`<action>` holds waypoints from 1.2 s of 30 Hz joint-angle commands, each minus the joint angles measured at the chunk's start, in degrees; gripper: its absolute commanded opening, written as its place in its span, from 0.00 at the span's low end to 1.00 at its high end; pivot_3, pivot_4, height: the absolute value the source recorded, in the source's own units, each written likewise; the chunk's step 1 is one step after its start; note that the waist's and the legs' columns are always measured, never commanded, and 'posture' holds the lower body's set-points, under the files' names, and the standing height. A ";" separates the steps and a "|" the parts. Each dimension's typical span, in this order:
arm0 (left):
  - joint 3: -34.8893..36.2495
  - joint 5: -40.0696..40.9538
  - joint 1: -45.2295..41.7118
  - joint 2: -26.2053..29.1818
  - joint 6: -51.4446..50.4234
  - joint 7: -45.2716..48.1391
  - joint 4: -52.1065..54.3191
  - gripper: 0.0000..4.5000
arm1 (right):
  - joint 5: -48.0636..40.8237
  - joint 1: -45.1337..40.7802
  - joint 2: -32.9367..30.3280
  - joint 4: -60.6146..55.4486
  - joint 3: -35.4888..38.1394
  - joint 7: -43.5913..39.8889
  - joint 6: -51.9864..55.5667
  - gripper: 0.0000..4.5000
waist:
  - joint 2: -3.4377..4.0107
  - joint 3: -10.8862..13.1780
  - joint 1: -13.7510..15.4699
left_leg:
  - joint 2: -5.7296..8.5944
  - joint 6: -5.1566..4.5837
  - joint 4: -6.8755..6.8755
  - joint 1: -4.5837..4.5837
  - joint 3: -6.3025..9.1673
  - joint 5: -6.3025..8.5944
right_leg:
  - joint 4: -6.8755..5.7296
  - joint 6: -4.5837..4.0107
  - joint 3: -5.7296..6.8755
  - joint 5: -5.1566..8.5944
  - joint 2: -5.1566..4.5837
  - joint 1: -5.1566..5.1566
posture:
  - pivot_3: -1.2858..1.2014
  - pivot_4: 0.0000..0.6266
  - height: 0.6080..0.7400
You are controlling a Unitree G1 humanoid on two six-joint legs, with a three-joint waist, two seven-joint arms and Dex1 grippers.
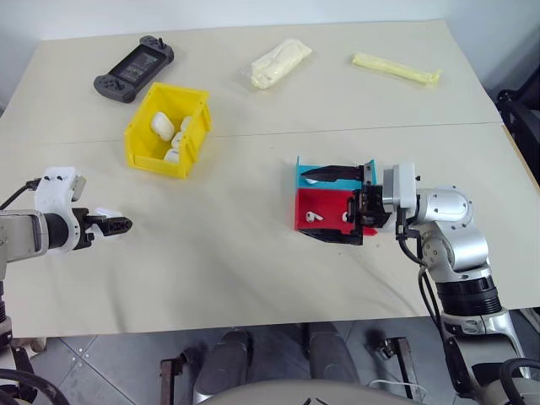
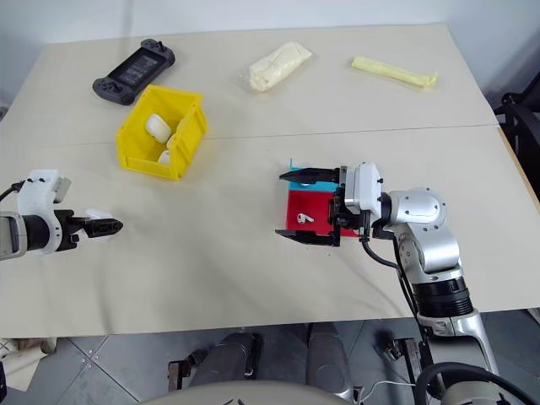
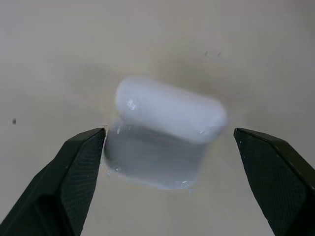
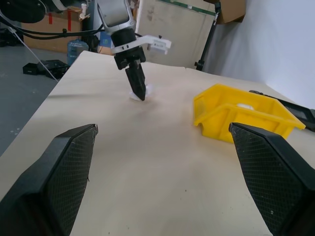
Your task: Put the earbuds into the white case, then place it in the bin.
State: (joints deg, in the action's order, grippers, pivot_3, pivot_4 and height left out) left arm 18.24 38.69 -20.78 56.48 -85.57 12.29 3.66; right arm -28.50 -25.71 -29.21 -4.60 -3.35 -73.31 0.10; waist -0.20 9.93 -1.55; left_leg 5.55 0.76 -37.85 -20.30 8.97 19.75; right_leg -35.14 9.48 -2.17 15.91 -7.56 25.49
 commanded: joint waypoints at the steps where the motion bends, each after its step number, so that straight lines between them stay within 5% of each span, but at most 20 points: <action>1: 0.35 -2.49 -0.39 0.87 1.09 1.47 0.02 0.99 | -0.63 0.73 0.14 -2.84 0.80 1.34 -0.18 1.00 | 0.00 0.00 0.08 | 0.00 0.00 -0.01 0.00 0.00 0.00 | 0.01 0.00 0.00 0.00 -0.01 0.00 | 0.52 0.24 1.00; 15: -9.94 -9.02 0.28 7.89 10.21 14.72 -5.68 0.99 | 0.09 2.32 0.71 -3.90 0.63 3.77 -1.46 1.00 | 0.00 0.00 0.03 | -0.04 0.00 0.00 0.01 -0.07 0.01 | -0.01 -0.02 -0.04 -0.01 0.03 0.01 | 0.52 0.24 1.00; 35: -18.69 -16.47 -4.31 8.09 16.64 25.85 -9.11 0.99 | 1.49 3.66 0.93 -3.70 0.81 5.83 -3.91 1.00 | 0.00 0.00 0.37 | -0.01 0.00 -0.04 0.02 -0.09 0.01 | -0.10 -0.02 -0.06 -0.01 0.02 0.00 | 0.52 0.24 1.00; 36: -18.87 -16.77 -4.49 7.96 16.42 25.97 -9.22 0.90 | 1.56 3.79 0.90 -3.80 0.83 5.93 -3.98 1.00 | 0.00 0.00 0.37 | -0.01 0.00 -0.04 0.02 -0.09 0.01 | -0.11 -0.02 -0.06 -0.01 0.02 0.00 | 0.52 0.24 1.00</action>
State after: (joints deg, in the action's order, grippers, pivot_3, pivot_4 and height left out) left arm 0.49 22.84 -25.07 64.24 -69.21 37.51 -5.02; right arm -26.50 -21.90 -28.24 -6.53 -3.39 -67.78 -2.59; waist -0.20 9.93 -1.18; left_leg 5.55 0.76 -37.90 -20.28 8.88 19.76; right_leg -35.26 9.46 -2.23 15.90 -7.54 25.50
